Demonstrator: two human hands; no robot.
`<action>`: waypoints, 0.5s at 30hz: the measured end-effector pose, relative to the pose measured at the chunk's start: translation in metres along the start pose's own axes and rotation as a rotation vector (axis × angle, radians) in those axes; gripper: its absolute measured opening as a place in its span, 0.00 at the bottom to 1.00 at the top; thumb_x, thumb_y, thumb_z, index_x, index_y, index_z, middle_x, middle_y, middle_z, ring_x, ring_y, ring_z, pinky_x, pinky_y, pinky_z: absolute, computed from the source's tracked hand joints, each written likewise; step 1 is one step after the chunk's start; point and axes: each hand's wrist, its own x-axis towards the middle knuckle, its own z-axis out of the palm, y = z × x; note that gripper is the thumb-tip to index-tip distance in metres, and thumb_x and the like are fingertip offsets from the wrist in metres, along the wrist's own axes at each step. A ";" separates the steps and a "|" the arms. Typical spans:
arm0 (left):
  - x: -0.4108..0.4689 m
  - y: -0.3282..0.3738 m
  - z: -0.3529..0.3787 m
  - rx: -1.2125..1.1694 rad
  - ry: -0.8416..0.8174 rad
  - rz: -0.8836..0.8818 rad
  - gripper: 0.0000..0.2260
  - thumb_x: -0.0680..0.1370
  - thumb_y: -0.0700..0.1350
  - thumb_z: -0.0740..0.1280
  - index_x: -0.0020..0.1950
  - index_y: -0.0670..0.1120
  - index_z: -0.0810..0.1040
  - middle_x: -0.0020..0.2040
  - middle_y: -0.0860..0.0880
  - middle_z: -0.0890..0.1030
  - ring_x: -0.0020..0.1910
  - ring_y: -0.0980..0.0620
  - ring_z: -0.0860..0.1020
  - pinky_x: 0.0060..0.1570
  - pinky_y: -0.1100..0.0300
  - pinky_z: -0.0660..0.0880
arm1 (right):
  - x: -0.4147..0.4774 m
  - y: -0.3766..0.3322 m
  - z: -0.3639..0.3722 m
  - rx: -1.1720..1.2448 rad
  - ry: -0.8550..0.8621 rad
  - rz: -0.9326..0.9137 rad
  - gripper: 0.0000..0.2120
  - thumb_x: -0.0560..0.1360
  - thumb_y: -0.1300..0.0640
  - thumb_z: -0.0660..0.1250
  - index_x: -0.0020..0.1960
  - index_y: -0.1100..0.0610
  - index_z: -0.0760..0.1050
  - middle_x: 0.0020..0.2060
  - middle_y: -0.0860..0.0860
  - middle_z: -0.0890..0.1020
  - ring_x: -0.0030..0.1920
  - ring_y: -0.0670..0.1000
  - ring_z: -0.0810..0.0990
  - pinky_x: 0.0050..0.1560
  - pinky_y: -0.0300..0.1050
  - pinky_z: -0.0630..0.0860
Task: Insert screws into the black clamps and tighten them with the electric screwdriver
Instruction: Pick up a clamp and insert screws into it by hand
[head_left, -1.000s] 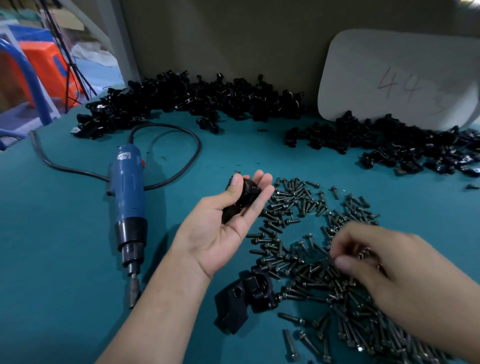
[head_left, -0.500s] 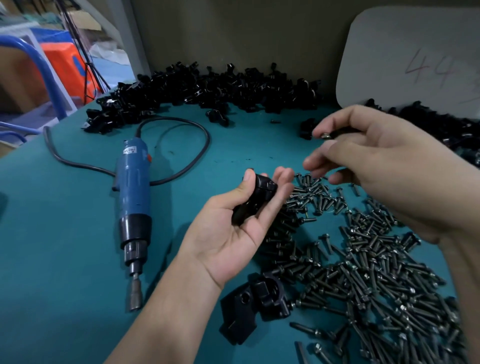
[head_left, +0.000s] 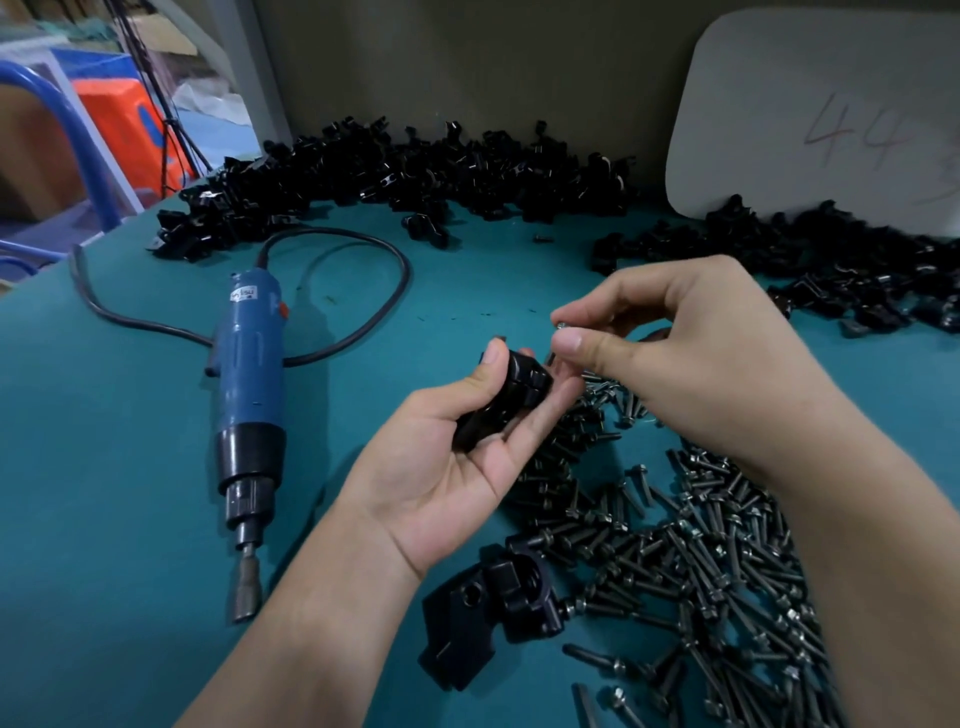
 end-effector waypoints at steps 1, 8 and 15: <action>0.000 0.000 0.000 0.007 0.005 0.002 0.29 0.74 0.35 0.72 0.73 0.29 0.68 0.69 0.33 0.75 0.59 0.37 0.84 0.51 0.44 0.84 | 0.000 0.000 0.000 -0.013 0.002 0.005 0.03 0.73 0.51 0.77 0.42 0.45 0.85 0.36 0.40 0.86 0.37 0.43 0.83 0.44 0.38 0.79; -0.001 -0.002 -0.002 0.084 -0.003 -0.030 0.23 0.75 0.36 0.71 0.68 0.29 0.74 0.70 0.32 0.75 0.65 0.37 0.81 0.59 0.43 0.81 | 0.000 0.001 0.001 -0.013 -0.039 0.026 0.03 0.73 0.53 0.78 0.41 0.47 0.85 0.32 0.40 0.85 0.36 0.36 0.83 0.40 0.24 0.72; -0.001 0.000 -0.001 0.068 -0.002 -0.012 0.32 0.72 0.35 0.73 0.74 0.29 0.67 0.72 0.33 0.74 0.62 0.36 0.82 0.54 0.43 0.83 | 0.000 0.003 -0.007 -0.112 -0.067 0.013 0.05 0.72 0.47 0.77 0.38 0.44 0.85 0.34 0.39 0.85 0.40 0.38 0.82 0.41 0.31 0.76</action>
